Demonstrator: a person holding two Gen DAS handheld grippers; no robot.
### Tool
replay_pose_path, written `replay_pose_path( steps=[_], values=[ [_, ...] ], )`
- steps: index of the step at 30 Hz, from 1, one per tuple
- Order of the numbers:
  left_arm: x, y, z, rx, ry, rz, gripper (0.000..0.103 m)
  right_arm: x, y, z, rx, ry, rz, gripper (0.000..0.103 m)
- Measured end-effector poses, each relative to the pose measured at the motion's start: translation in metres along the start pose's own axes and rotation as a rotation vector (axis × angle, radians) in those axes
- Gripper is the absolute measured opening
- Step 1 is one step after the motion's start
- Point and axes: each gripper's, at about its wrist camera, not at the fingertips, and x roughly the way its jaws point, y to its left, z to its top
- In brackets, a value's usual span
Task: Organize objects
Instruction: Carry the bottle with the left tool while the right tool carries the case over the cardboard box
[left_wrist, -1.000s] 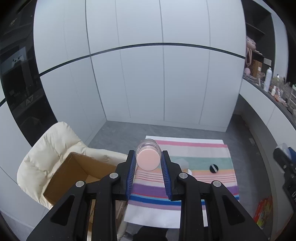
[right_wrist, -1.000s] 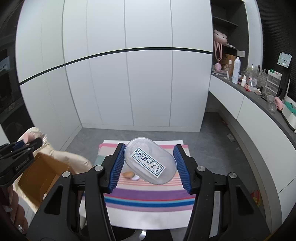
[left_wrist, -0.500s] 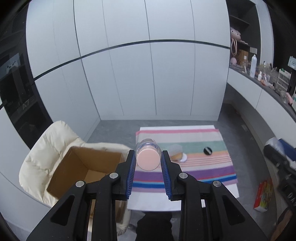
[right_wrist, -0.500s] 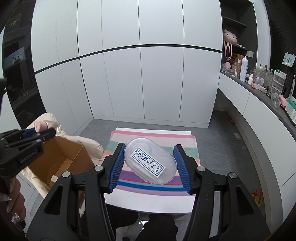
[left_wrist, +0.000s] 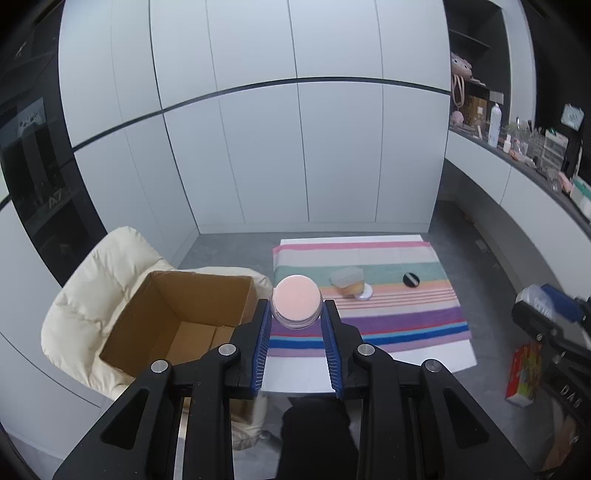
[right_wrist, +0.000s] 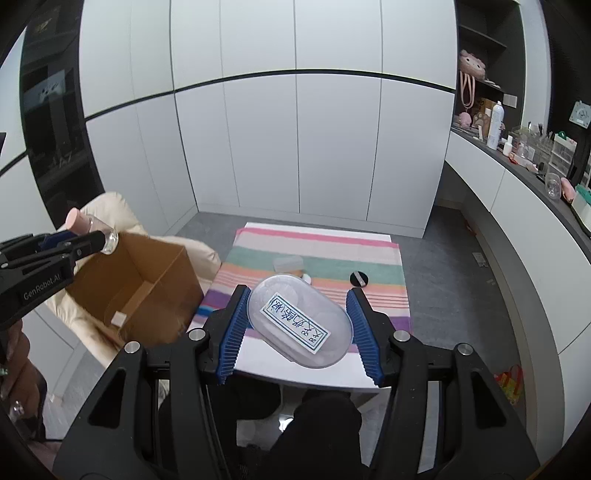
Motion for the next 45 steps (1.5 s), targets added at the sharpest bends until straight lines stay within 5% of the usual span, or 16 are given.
replay_pose_path(
  steps=[16,45],
  values=[
    [0.011,0.036,-0.076,-0.034,0.111,0.052,0.028,0.001,0.003,-0.05,-0.026,0.125,0.026,0.056],
    [0.014,0.053,-0.083,-0.066,0.14,0.071,0.028,0.013,0.027,-0.055,-0.078,0.164,0.061,0.056]
  ],
)
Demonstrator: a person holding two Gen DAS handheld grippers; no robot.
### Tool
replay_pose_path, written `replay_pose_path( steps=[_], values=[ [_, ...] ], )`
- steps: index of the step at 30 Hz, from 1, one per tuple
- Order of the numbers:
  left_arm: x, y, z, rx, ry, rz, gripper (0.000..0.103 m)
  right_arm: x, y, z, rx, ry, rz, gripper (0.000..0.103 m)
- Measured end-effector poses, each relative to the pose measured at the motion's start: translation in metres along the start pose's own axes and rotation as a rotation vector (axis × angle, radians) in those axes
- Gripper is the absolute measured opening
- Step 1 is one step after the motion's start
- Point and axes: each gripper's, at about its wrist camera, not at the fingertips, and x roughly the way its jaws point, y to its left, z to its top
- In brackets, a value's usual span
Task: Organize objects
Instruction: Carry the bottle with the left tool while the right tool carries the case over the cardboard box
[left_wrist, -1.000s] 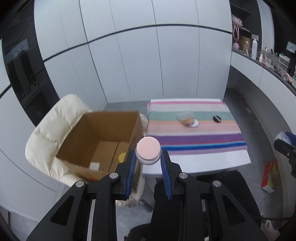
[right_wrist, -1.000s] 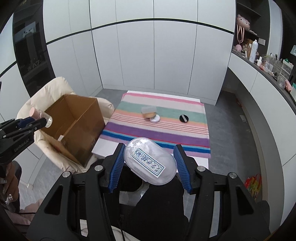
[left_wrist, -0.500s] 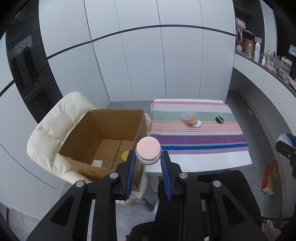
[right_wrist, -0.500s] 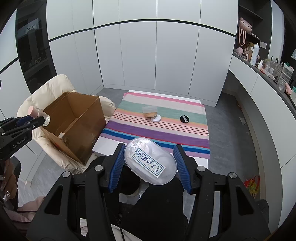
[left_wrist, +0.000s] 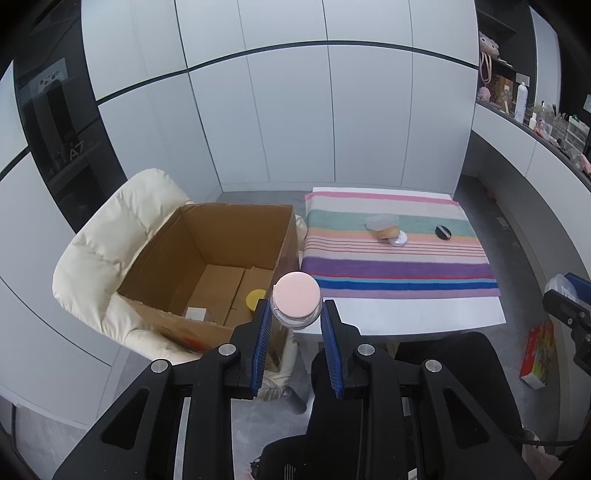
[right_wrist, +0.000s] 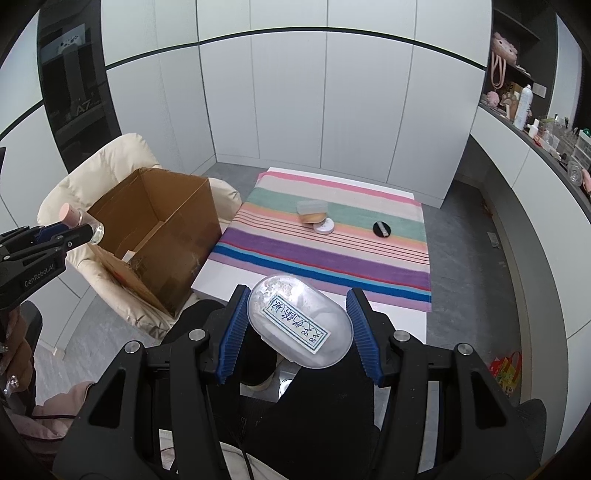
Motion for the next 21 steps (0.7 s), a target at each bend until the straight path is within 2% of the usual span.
replay_pose_path(
  steps=[12,21],
  values=[
    [0.002,0.03,-0.015,-0.061,0.038,0.057,0.028,0.015,0.037,0.002,-0.078,0.016,0.082,0.056],
    [-0.002,0.075,-0.038,-0.163,0.077,0.125,0.028,0.028,0.094,0.008,-0.188,0.029,0.192,0.056]
  ],
)
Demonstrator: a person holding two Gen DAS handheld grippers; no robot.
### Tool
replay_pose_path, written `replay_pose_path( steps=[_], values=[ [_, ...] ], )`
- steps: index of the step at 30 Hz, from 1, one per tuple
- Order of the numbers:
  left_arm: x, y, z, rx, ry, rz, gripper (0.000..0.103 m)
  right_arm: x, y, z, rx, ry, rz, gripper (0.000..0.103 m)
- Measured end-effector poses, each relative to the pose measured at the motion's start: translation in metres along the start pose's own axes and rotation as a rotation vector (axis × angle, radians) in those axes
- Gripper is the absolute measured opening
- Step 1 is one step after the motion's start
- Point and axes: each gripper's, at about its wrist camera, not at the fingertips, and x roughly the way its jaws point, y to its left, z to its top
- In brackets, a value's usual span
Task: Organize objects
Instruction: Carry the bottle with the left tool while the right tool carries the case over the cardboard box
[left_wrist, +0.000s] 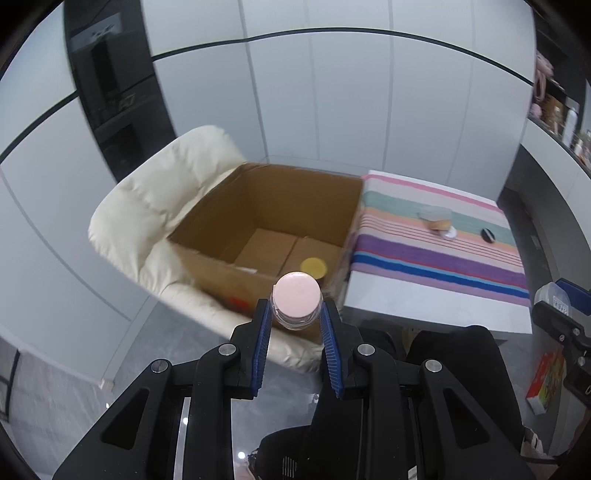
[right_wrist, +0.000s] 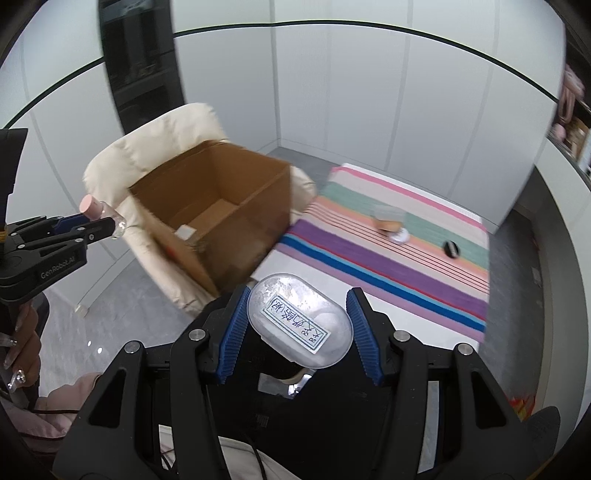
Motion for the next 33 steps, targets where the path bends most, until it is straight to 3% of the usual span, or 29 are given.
replay_pose_path(
  steps=[7,14,27,33],
  values=[
    [-0.001,0.032,-0.009,-0.059,0.009,0.05,0.028,0.019,0.048,0.012,-0.105,0.014,0.087,0.056],
    [0.004,0.049,-0.009,-0.092,0.02,0.063,0.028,0.033,0.071,0.016,-0.151,0.031,0.122,0.056],
    [0.038,0.056,0.012,-0.083,0.03,0.098,0.028,0.066,0.074,0.03,-0.176,0.034,0.099,0.056],
    [0.062,0.052,0.038,-0.049,-0.015,0.05,0.028,0.082,0.082,0.051,-0.203,0.003,0.072,0.056]
  ],
)
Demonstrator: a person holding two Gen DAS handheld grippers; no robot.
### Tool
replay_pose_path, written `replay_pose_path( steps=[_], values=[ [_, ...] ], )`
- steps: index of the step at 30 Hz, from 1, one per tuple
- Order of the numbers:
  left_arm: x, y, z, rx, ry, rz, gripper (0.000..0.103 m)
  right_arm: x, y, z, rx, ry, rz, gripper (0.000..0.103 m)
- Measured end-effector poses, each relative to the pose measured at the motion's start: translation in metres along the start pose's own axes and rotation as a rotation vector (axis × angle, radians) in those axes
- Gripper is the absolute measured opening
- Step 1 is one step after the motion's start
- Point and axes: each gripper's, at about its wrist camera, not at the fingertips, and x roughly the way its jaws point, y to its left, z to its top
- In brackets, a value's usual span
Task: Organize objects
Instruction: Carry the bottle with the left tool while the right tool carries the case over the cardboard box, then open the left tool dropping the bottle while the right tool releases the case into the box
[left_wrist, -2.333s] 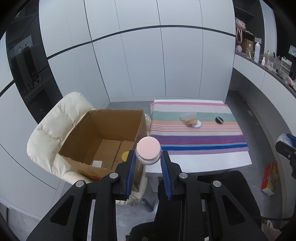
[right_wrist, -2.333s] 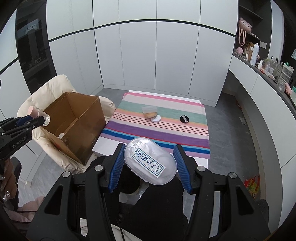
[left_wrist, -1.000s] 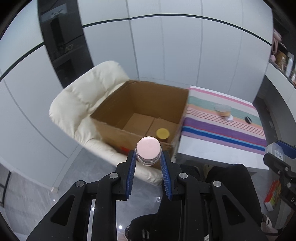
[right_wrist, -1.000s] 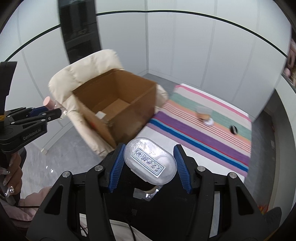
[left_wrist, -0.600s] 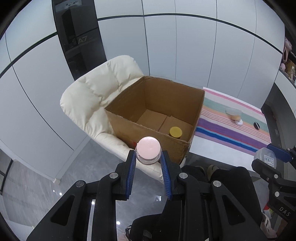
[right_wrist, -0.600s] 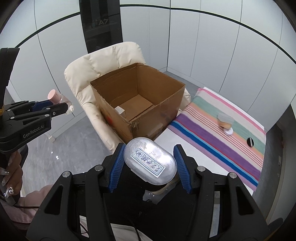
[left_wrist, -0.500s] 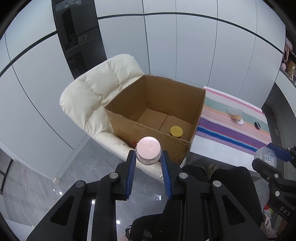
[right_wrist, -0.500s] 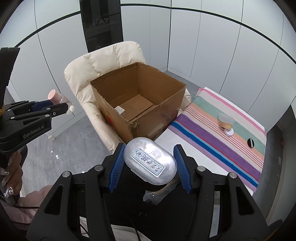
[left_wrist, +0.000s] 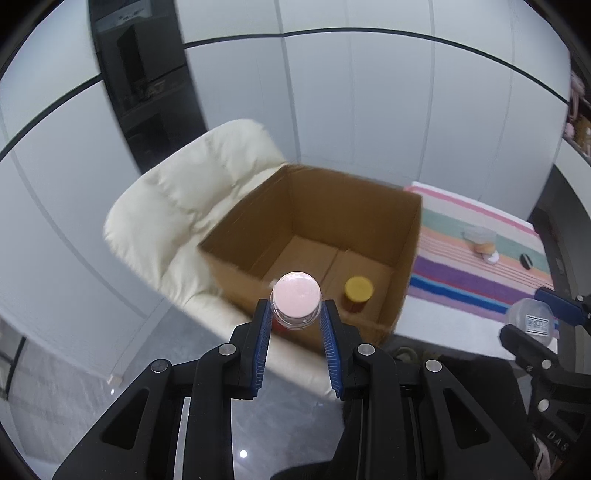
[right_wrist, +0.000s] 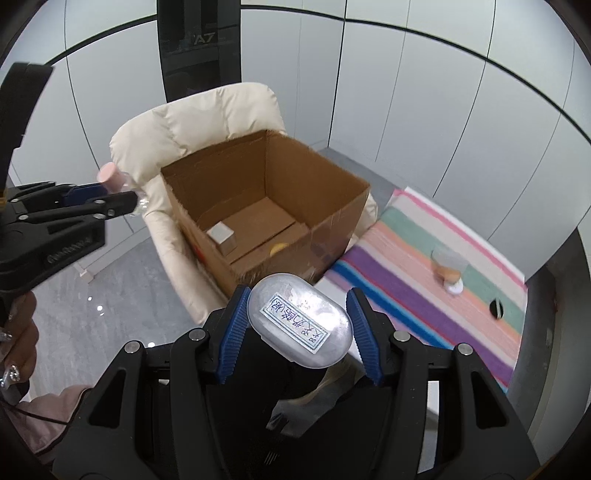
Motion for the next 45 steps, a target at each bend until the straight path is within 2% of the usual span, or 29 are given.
replay_pose_path(
  steps=[5,11,17,27,32,33,35,36,37,40,45],
  values=[
    [0.021,-0.008,0.018,0.009,-0.028,-0.072,0.028,0.013,0.002,0.018,-0.013,-0.02,-0.003,0.056],
    [0.045,-0.008,0.035,0.003,-0.031,-0.081,0.028,0.036,0.001,0.037,-0.024,-0.021,-0.001,0.056],
    [0.074,0.004,0.046,-0.053,0.029,-0.086,0.028,0.064,-0.001,0.049,-0.018,0.0,0.025,0.056],
    [0.12,-0.004,0.071,-0.019,0.035,-0.067,0.028,0.112,-0.012,0.074,-0.019,0.026,0.031,0.056],
    [0.147,0.005,0.069,-0.076,0.101,-0.093,0.03,0.131,-0.021,0.084,0.006,0.028,0.034,0.056],
    [0.15,0.007,0.068,-0.086,0.109,-0.101,0.035,0.134,-0.022,0.086,0.015,0.024,0.039,0.057],
    [0.158,0.013,0.068,-0.123,0.122,-0.147,0.057,0.143,-0.024,0.089,0.038,0.027,0.058,0.08],
    [0.16,0.015,0.068,-0.137,0.127,-0.169,0.073,0.147,-0.025,0.09,0.042,0.039,0.063,0.099],
    [0.162,0.019,0.068,-0.161,0.13,-0.193,0.078,0.15,-0.024,0.09,0.04,0.034,0.064,0.102],
    [0.162,0.024,0.068,-0.194,0.129,-0.218,0.082,0.15,-0.023,0.088,0.028,0.01,0.049,0.102],
    [0.16,0.024,0.068,-0.189,0.122,-0.199,0.083,0.155,-0.026,0.086,0.043,0.027,0.073,0.102]
  ],
)
